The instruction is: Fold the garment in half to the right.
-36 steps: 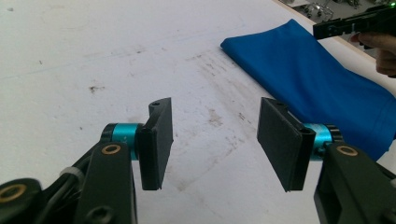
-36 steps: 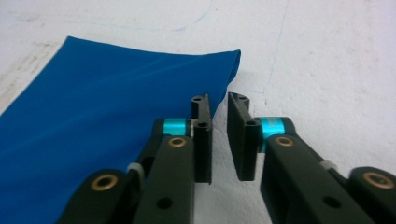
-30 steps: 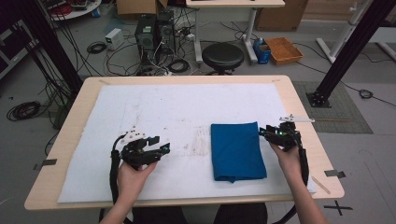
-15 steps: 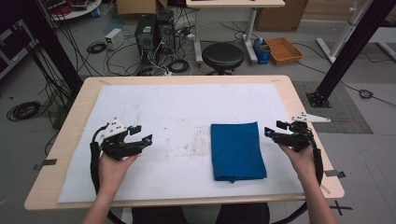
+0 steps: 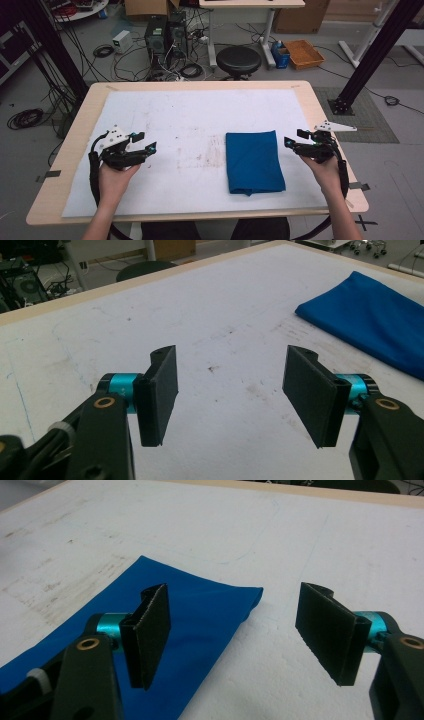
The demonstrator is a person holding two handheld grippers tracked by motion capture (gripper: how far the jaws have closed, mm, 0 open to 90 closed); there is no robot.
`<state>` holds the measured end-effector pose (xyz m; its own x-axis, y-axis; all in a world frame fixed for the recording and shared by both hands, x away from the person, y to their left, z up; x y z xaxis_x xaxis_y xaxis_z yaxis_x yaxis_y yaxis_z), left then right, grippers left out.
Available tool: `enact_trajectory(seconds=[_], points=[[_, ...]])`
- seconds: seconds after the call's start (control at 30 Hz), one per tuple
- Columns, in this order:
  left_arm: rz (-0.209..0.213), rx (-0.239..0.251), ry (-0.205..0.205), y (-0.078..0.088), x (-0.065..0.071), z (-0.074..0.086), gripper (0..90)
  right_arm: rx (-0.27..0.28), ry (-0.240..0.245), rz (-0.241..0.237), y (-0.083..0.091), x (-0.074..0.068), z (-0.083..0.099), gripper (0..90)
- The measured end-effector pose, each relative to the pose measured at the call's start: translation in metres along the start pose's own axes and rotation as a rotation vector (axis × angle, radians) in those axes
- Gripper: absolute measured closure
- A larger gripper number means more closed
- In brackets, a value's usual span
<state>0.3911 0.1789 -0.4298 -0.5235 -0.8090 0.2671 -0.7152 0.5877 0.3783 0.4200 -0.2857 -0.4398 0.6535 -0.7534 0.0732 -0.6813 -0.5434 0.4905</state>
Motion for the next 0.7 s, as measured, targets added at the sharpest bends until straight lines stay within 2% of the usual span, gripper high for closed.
enact_trajectory(seconds=[0.7], points=[[0.002,-0.004,-0.005,0.0002,0.0021,0.0017,39.0,-0.012,0.0,-0.01,-0.0045,-0.0003,0.0023,29.9]])
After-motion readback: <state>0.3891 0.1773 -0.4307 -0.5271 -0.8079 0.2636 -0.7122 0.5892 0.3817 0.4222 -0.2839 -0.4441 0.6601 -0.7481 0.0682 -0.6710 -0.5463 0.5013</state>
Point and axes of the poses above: each handheld gripper's, and its own axes: y roughly backward along the jaws, z roughly out of its underside, x roughly to its right, the point moved 10 cm from there along -y, roughly forward along the jaws, and after that the axes turned 15 degrees about y, right-handed, at the moved point
